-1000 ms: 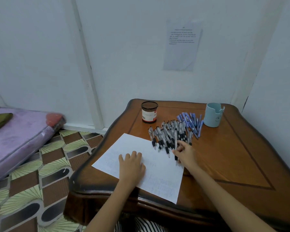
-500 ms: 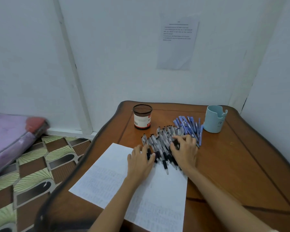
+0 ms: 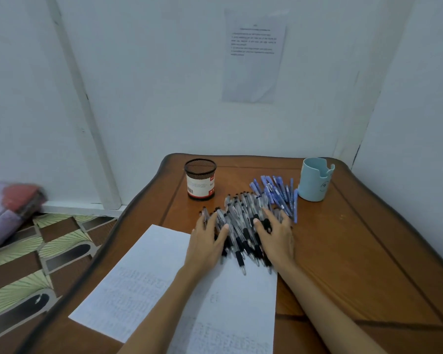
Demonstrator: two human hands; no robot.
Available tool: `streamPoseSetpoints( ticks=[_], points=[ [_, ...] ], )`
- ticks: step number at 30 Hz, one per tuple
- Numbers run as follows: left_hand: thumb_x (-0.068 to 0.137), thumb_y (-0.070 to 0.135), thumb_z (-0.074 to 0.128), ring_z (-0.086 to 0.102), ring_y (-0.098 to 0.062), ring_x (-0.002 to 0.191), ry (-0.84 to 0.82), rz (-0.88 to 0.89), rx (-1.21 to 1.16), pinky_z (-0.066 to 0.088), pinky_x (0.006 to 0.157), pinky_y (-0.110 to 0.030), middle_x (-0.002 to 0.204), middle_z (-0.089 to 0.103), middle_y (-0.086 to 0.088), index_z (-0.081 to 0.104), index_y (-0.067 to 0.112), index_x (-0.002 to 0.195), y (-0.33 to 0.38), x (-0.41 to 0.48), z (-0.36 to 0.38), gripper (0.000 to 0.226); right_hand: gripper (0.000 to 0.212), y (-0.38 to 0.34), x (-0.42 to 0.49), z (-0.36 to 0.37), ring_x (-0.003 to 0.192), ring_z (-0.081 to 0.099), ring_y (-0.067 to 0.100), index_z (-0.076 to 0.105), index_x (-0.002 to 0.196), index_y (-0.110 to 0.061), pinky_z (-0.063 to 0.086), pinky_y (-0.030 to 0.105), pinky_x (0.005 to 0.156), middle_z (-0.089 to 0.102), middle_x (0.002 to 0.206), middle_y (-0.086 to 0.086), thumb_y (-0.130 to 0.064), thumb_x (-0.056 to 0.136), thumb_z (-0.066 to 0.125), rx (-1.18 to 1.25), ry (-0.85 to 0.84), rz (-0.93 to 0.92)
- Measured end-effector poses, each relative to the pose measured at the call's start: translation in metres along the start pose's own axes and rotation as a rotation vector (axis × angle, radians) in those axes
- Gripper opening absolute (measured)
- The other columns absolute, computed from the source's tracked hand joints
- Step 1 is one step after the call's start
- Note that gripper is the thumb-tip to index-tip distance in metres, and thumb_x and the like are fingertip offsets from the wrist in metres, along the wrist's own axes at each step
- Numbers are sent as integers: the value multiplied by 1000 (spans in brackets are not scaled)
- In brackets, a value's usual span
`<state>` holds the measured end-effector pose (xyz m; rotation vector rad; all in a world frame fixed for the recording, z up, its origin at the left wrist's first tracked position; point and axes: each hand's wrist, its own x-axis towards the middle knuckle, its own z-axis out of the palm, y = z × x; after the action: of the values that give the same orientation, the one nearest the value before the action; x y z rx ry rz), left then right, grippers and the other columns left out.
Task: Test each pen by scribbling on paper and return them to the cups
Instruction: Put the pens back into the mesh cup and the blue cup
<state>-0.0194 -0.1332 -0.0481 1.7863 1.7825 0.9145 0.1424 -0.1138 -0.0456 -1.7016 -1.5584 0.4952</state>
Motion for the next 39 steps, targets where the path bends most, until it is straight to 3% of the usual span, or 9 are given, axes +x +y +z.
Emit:
streamPoseSetpoints(
  ticks=[6,14,24,28,32,37,39],
  points=[
    [100,39,37,12,-19,145,-23,18,-104,16,114,-32,157,13,-7,29,19,146,3,15,2,51,60,-11,12,3,145,13,23,33,146,-16,20,34,113,9,158,8,-38,94,53,-72,-152,-7],
    [101,28,38,27,-19,139,4,48,-130,21,112,-30,150,33,-9,37,13,143,-6,33,-1,45,63,-28,12,17,143,18,24,30,147,-10,21,34,114,14,157,7,-25,92,57,-34,-131,40],
    [101,25,40,29,-20,138,38,28,-152,21,109,-25,149,34,-10,38,9,143,1,42,2,45,59,-38,2,25,142,14,27,26,148,-15,17,32,112,12,157,7,-25,95,49,11,-109,77],
    [101,23,40,32,-21,137,27,33,-152,23,109,-26,147,37,-10,39,8,142,2,39,1,44,52,-46,-13,33,129,21,24,34,144,-31,23,29,103,17,146,9,-29,94,50,12,-27,93],
    [100,23,42,37,-22,133,25,46,-147,28,110,-32,143,43,-11,42,7,141,-4,37,0,44,47,-52,-17,34,126,22,27,36,142,-36,24,30,99,18,145,7,-26,96,44,-70,-85,77],
    [99,27,43,43,-23,125,92,56,-148,32,107,-41,128,55,-8,53,12,129,-5,37,0,35,50,-49,-23,33,132,18,25,25,147,-36,21,30,104,16,152,4,-28,99,38,-109,-163,-57],
    [96,42,42,42,-20,125,85,73,-127,32,107,-44,128,55,-3,52,17,131,-6,35,0,45,55,-46,-25,36,134,17,24,13,150,-35,20,31,107,16,154,2,-34,100,35,-155,-169,-112]
  ],
)
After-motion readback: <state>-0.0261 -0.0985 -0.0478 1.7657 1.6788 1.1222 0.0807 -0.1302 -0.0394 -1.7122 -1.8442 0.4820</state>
